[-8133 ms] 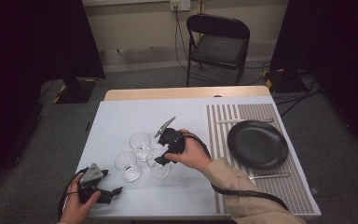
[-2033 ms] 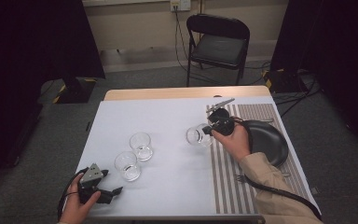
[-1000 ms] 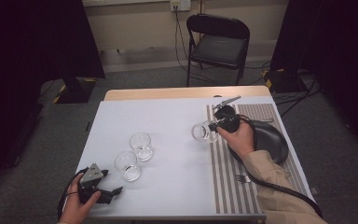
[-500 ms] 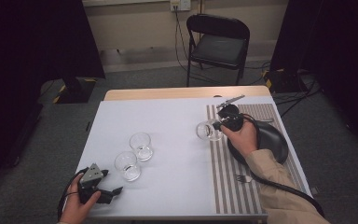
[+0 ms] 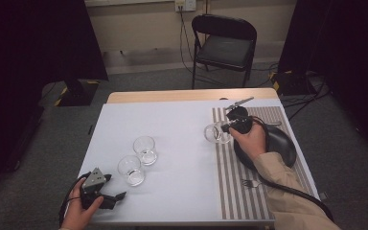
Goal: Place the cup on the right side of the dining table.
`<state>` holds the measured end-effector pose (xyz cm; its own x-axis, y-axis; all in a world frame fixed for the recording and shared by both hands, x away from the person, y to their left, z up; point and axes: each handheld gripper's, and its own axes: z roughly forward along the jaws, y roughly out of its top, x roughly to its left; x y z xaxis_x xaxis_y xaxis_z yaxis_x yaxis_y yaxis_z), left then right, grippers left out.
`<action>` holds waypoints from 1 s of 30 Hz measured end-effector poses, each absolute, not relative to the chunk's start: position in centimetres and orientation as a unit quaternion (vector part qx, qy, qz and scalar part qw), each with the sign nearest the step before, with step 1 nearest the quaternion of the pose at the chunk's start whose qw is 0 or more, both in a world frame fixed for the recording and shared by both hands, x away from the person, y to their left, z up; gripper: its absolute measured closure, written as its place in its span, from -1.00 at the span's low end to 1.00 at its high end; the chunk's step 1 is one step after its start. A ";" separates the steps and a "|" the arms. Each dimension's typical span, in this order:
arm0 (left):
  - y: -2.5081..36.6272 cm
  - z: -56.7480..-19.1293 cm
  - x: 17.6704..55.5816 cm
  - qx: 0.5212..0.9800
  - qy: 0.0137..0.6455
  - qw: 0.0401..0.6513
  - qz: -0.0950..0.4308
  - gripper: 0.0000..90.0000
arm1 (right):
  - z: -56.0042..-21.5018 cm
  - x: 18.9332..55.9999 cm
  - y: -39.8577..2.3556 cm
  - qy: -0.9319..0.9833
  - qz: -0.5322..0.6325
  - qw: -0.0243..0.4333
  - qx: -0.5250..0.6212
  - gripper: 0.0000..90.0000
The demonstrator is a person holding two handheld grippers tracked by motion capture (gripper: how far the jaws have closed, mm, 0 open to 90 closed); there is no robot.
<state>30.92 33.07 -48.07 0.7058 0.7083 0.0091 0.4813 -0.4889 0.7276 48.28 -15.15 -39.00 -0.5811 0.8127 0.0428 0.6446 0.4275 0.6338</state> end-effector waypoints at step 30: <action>33.1 -48.1 30.9 0.848 0.350 0.365 0.156 -0.82 | -40.2 49.1 -17.3 0.820 0.291 0.149 0.469 0.91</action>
<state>30.92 33.07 -48.08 0.7062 0.7079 0.0085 0.4806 -0.4883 0.7284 49.13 -17.26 -40.16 -0.5150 0.8567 0.0280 0.6830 0.3904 0.6174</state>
